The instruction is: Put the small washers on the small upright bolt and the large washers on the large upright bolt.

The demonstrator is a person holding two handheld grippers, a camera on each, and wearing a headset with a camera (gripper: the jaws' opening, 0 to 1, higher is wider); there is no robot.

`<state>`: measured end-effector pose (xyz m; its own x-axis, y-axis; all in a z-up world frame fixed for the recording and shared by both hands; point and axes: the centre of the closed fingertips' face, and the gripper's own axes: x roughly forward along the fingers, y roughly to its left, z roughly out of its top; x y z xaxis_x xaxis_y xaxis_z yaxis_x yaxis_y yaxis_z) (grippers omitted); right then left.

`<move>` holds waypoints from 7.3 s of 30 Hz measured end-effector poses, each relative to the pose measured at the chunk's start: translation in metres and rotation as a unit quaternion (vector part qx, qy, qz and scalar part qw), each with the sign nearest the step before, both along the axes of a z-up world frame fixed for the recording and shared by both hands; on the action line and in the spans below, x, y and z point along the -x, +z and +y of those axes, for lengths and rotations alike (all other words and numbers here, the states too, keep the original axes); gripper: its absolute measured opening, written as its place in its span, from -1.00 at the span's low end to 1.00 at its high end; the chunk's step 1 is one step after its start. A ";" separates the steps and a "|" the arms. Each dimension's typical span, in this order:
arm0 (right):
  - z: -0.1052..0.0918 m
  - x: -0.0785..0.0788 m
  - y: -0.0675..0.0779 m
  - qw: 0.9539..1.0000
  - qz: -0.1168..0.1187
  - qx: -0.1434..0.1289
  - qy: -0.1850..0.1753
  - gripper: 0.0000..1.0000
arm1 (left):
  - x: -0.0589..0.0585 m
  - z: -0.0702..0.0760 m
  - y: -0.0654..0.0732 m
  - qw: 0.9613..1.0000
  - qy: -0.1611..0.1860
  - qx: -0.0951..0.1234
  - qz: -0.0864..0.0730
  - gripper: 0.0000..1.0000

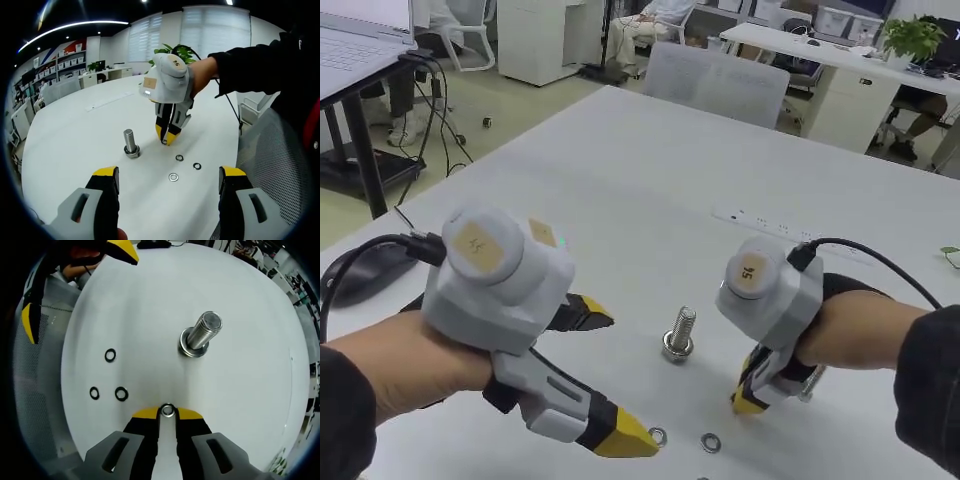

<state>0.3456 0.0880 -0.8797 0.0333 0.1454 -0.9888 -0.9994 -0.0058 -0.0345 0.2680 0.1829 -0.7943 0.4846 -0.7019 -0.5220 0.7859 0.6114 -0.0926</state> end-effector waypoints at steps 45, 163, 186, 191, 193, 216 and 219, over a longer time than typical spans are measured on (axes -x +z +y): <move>-0.010 -0.004 0.035 1.000 -0.018 -0.017 -0.015 -0.75 | 0.001 -0.004 0.002 1.000 -0.006 0.005 -0.002 0.63; -0.069 -0.036 0.068 0.997 -0.031 -0.026 -0.066 -0.75 | 0.014 -0.031 0.016 0.996 -0.053 0.073 0.006 0.54; -0.069 -0.039 0.059 0.998 -0.023 -0.022 -0.063 -0.75 | 0.009 -0.031 0.013 0.996 -0.050 0.072 0.009 0.53; -0.069 -0.040 0.055 0.998 -0.021 -0.021 -0.063 -0.75 | 0.009 -0.032 0.013 0.996 -0.050 0.073 0.010 0.53; -0.070 -0.040 0.055 0.998 -0.020 -0.021 -0.064 -0.75 | 0.009 -0.032 0.013 0.996 -0.050 0.072 0.010 0.53; -0.069 -0.040 0.035 0.997 -0.008 -0.030 -0.072 -0.75 | 0.010 -0.032 0.012 0.996 -0.049 0.071 0.015 0.52; -0.068 -0.039 0.033 0.997 -0.006 -0.032 -0.072 -0.75 | 0.010 -0.032 0.011 0.996 -0.049 0.070 0.016 0.52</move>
